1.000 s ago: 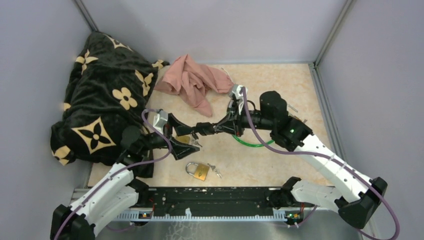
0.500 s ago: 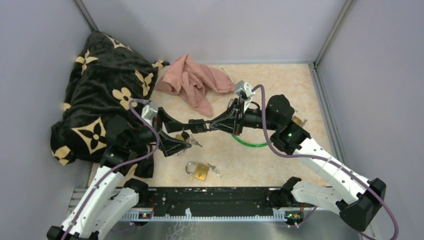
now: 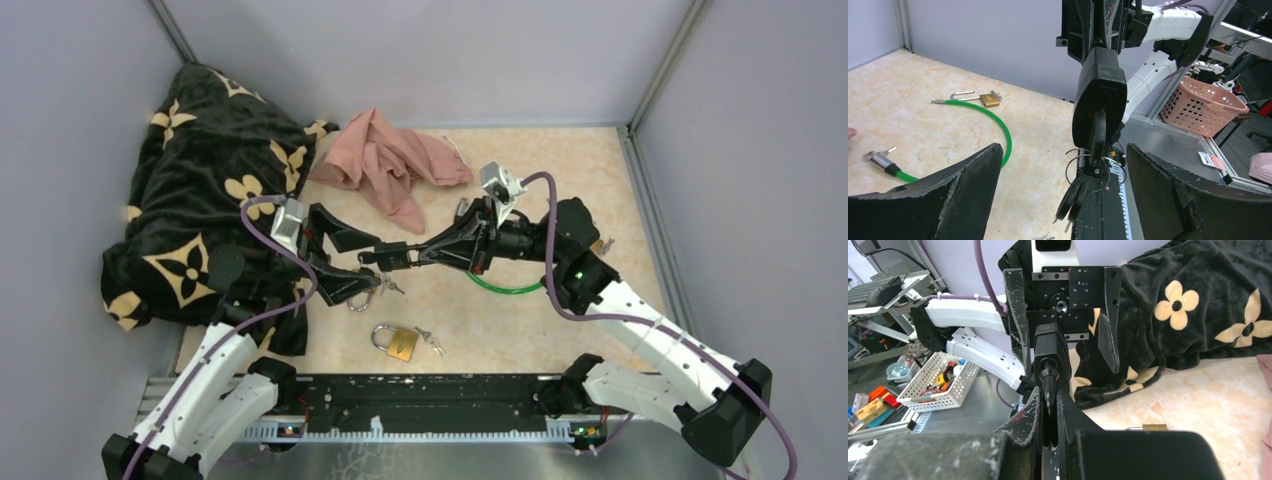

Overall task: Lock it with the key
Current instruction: Lock the lock.

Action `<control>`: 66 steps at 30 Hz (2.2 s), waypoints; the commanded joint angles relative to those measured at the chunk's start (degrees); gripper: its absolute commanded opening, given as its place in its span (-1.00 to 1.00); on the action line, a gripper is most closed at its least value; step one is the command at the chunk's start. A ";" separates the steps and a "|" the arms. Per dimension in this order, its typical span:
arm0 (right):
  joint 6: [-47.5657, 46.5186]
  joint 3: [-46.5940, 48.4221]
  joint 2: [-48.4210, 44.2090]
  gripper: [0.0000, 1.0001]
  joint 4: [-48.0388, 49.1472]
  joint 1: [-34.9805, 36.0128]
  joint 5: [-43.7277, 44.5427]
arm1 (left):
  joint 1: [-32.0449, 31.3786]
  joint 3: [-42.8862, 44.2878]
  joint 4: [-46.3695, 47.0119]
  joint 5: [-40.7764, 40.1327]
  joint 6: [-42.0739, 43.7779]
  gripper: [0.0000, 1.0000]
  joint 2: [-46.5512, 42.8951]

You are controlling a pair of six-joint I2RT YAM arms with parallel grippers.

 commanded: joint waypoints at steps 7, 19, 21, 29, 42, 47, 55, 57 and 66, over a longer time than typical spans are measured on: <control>1.29 1.09 -1.42 -1.00 10.64 -0.19 0.24 | -5.82 0.50 10.22 -4.70 -2.82 0.68 3.04; 1.63 0.84 -0.29 -1.00 11.90 -0.19 0.98 | -11.04 2.84 13.92 -9.53 -1.79 0.20 6.45; 1.75 0.70 -0.11 -1.00 12.33 -0.19 0.99 | -11.79 2.94 13.28 -9.01 -1.71 0.17 6.87; 1.92 0.10 0.13 -1.00 12.45 -0.19 1.30 | -13.88 3.49 13.99 -9.11 -1.29 -0.10 7.89; -3.68 0.40 0.47 -1.00 2.58 -0.19 -0.21 | -13.35 2.44 12.67 -8.90 -3.04 -1.00 5.54; -8.19 0.49 0.42 -0.13 -3.57 -0.19 -3.88 | -11.94 0.66 15.14 -10.42 -8.24 -1.00 4.13; -10.99 1.17 -2.88 0.42 -9.08 -0.23 -4.24 | -11.32 -3.96 17.84 -7.87 -5.92 -1.00 1.43; -11.80 2.52 -2.63 0.43 -12.53 -0.19 -3.55 | -11.31 -4.37 18.95 -5.66 -3.71 -1.00 1.36; -11.06 1.86 -2.85 -0.20 -14.47 -0.10 -2.14 | -11.34 -4.80 20.53 -4.93 -4.15 -1.00 2.49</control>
